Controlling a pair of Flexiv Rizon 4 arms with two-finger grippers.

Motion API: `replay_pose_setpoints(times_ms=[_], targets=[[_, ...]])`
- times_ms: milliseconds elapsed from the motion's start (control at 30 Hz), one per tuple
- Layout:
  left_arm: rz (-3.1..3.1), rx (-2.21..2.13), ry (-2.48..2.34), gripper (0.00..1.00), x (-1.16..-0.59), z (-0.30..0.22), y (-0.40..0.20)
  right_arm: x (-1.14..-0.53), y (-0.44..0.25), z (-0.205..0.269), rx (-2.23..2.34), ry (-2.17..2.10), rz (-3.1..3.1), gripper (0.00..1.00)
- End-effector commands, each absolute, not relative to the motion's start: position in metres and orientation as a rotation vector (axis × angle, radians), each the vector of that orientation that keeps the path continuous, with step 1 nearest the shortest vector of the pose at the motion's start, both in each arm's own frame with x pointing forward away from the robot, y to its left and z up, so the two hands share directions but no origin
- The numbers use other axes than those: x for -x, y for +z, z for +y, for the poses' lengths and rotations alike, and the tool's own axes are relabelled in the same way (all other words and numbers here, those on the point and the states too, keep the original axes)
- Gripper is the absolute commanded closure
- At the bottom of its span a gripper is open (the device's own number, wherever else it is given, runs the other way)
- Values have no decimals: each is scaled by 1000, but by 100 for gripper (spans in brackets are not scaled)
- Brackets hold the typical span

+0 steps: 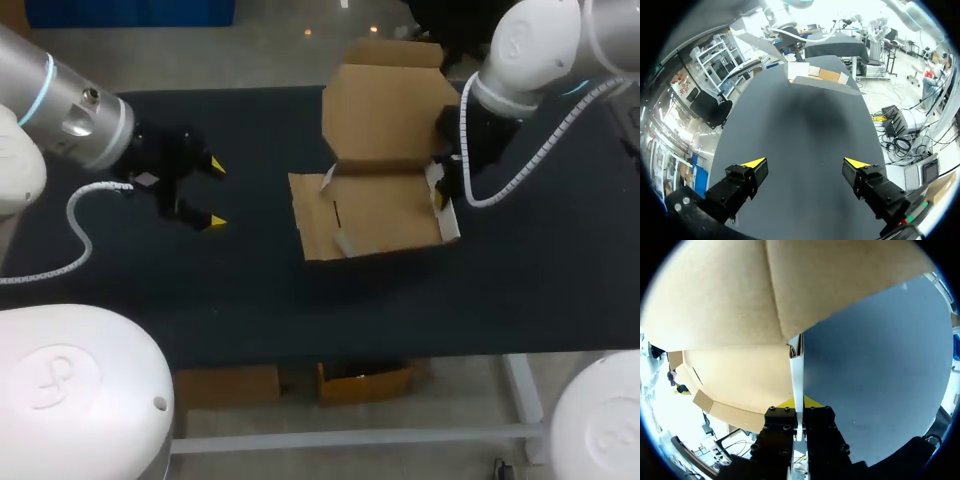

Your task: Assemble the packaging by folding the flat box into shape, placing the metal phone stand inside, and closing the box properly

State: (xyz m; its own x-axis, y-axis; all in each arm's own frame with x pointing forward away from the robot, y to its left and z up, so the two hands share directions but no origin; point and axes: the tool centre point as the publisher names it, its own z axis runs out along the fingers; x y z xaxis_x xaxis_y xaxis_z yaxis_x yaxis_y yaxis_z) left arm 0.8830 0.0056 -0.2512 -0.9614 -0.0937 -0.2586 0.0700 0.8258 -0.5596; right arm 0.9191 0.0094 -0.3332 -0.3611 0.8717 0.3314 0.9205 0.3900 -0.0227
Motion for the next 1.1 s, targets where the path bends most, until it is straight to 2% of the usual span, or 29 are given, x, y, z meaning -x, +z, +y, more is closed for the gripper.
replay_pose_setpoints(times_ms=[33,267,1100], targets=[[2712,38,-831,0,-879,11,-251,-911,-329,9,1614,-139,-2352,100],[2749,57,-792,0,-888,21,-253,-885,-332,5,1747,18,-2267,100],[2764,59,-782,0,-889,23,-254,-877,-338,5,1779,81,-2207,100]])
